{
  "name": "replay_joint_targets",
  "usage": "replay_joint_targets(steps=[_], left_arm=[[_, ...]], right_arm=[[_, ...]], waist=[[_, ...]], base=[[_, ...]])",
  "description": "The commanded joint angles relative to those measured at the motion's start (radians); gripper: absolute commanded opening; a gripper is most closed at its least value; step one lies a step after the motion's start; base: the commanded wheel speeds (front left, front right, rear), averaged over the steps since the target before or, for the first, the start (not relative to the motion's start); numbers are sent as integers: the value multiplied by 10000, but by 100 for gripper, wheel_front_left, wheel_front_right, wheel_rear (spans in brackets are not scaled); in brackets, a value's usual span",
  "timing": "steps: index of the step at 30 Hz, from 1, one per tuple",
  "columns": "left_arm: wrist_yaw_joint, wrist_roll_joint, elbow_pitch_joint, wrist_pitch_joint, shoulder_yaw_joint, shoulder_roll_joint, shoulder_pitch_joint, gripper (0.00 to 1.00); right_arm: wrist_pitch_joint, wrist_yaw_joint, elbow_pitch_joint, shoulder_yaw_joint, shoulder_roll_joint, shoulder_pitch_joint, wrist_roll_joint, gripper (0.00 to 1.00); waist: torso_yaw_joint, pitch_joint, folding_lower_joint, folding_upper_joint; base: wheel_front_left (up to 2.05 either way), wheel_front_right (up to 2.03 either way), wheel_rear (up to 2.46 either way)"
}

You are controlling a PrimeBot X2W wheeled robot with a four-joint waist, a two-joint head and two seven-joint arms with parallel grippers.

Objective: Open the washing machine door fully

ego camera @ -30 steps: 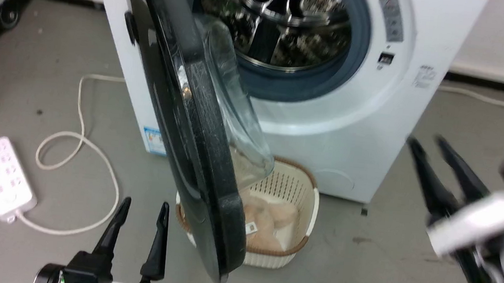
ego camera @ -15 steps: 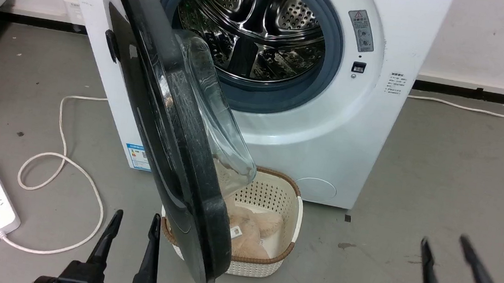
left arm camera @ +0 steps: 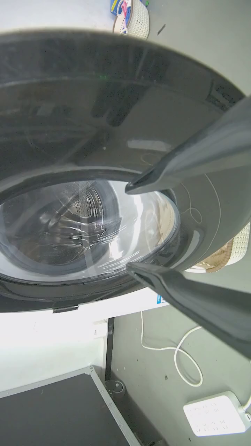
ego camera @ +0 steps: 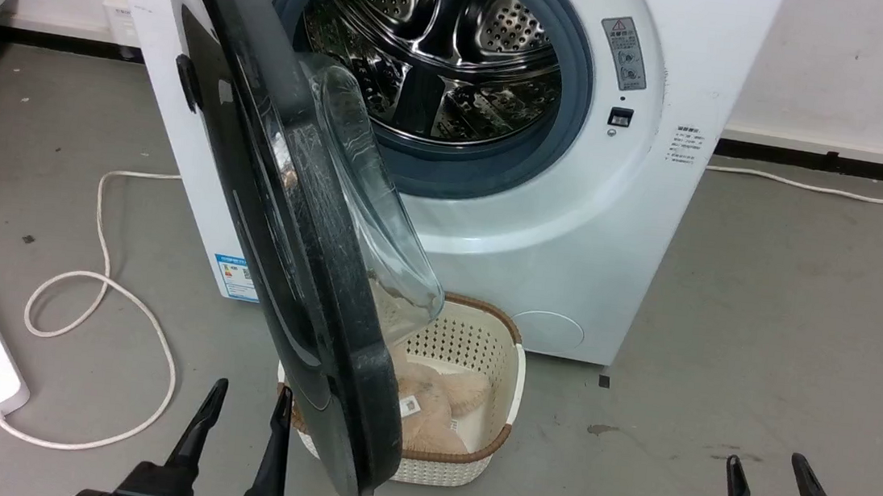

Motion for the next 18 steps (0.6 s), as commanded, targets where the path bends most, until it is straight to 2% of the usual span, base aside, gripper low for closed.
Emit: replay_joint_targets(steps=[1,2,5,8,10,13,14,18], left_arm=[[-52,-98,-55,-55,-16,7,48,15],[-95,-107,-65,-55,-27,7,39,0],[-179,-84,-130,-55,-52,7,20,0],[-78,-818,-548,-55,83,7,-58,0],[-34,-866,-708,-55,136,7,-123,0],[212,-1035,-1388,-55,374,7,-392,0],[384,-1352,-1987,-55,544,7,-655,0],[571,-1524,-2960,-55,694,7,-1162,0]], right_arm=[[-44,6,46,58,41,43,67,100],[-44,6,58,88,41,18,68,100],[-44,6,69,103,42,-24,106,100],[-44,6,74,40,42,-75,54,100],[-44,6,76,11,42,-83,43,100],[-45,6,90,-52,42,-88,31,100],[-45,6,91,-83,42,-85,19,100],[-45,6,94,-133,42,-82,7,100]], waist=[[-7,-2,0,0],[-13,-4,0,0],[-17,-13,0,0],[-12,-30,0,0],[-3,-33,0,0],[30,-76,0,0],[57,-115,0,0],[96,-183,0,0]], base=[[0,0,0],[0,0,0],[0,0,0],[0,0,0],[0,0,0],[0,0,0],[0,0,0],[0,0,0]])
